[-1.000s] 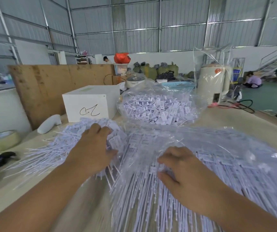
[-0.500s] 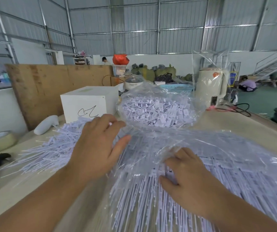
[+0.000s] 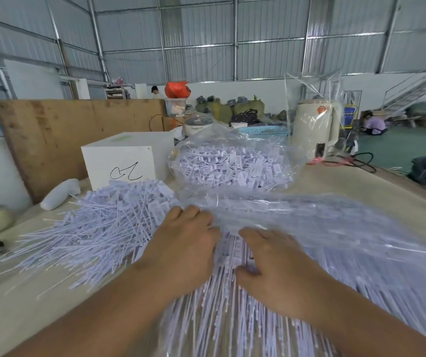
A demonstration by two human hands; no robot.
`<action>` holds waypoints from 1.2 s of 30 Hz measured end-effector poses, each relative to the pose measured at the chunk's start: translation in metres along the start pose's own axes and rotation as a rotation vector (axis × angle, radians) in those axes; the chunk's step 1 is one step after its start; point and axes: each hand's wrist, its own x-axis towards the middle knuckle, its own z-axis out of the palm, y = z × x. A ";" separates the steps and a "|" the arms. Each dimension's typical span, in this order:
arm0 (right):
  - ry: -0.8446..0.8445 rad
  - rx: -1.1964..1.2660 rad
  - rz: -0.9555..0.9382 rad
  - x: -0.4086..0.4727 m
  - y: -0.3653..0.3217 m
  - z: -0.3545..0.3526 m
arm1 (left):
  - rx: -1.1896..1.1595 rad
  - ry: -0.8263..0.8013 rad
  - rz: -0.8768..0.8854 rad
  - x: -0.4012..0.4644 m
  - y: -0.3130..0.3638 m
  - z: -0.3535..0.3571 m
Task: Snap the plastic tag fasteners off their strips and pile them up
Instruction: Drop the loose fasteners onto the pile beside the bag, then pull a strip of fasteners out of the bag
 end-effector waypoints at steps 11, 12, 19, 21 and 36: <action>0.159 0.134 -0.033 0.001 0.004 -0.019 | -0.285 0.072 -0.071 0.010 -0.003 0.025; 0.167 0.147 -0.061 -0.001 0.003 -0.024 | -0.440 0.088 -0.067 0.009 -0.005 0.020; 0.048 0.194 -0.167 -0.012 0.005 -0.034 | -1.126 0.022 -0.125 -0.004 -0.013 -0.001; 0.051 0.167 -0.146 -0.016 0.004 -0.037 | -1.109 0.018 -0.122 -0.006 -0.013 -0.003; 0.341 -0.018 -0.227 -0.026 -0.014 -0.052 | -1.517 -0.080 -0.180 -0.002 -0.034 -0.006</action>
